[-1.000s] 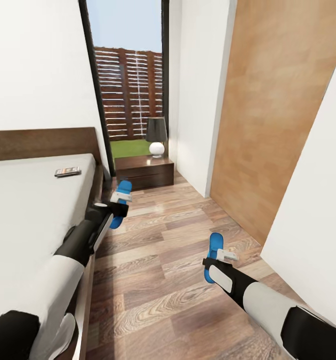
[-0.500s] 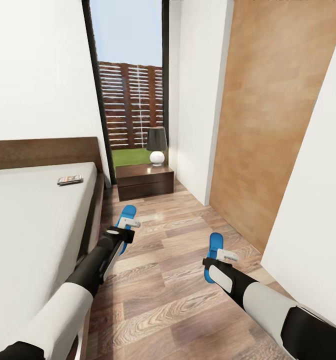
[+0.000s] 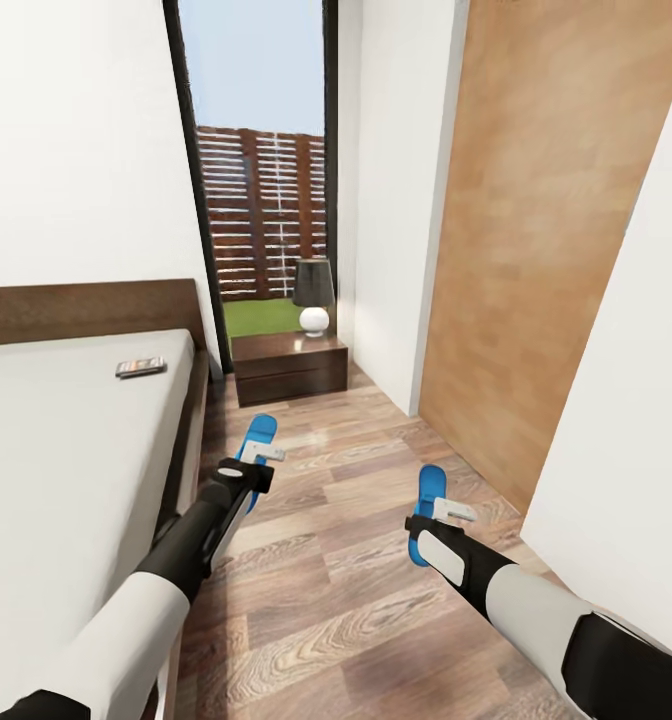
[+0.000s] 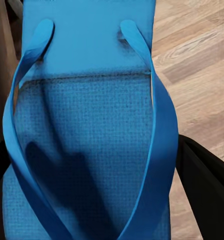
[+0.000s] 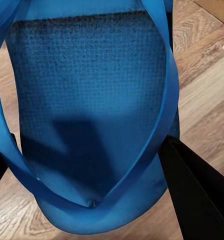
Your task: In the bedroom, move the book from the bed onto either nightstand, and place the two sandals side by side next to the bed.
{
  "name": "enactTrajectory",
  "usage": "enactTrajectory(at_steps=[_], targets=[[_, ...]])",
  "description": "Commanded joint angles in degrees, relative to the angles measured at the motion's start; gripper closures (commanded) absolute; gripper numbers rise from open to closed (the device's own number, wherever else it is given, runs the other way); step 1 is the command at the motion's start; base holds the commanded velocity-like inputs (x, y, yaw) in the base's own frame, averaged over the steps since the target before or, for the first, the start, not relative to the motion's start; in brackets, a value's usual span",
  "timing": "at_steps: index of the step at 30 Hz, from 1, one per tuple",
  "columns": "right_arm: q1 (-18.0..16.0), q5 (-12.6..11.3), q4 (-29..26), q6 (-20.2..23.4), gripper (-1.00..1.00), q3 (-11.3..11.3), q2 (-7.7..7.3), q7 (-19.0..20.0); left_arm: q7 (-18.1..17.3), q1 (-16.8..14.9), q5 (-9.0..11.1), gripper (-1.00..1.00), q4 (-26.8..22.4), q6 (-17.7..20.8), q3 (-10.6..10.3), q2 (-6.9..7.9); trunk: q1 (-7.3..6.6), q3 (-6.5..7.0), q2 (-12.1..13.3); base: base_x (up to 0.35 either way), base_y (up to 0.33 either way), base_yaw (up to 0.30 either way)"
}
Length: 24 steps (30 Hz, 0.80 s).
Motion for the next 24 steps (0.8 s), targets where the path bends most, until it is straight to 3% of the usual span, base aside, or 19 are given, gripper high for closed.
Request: enactTrajectory(at_steps=[1,9,24], targets=[[-0.04,-0.03,-0.14,0.37,1.0,0.54,-0.03,-0.48,0.1,-0.01,-0.35,1.0,0.34,0.28,-0.3,-0.13,-0.24,0.12,0.39,0.0,0.0,0.0],[-0.04,-0.1,-0.21,0.33,1.0,2.82,0.0,-0.51,0.08,0.04,-0.3,1.0,1.01,0.21,-0.54,-0.41,-1.99,1.56,3.6,0.0,0.0,0.0],[-0.04,-0.12,-0.22,0.34,1.0,3.38,0.01,-0.48,-0.01,0.04,-0.2,1.0,4.08,-0.3,-0.62,-0.97,-5.29,4.25,9.61,0.0,0.0,0.0]])
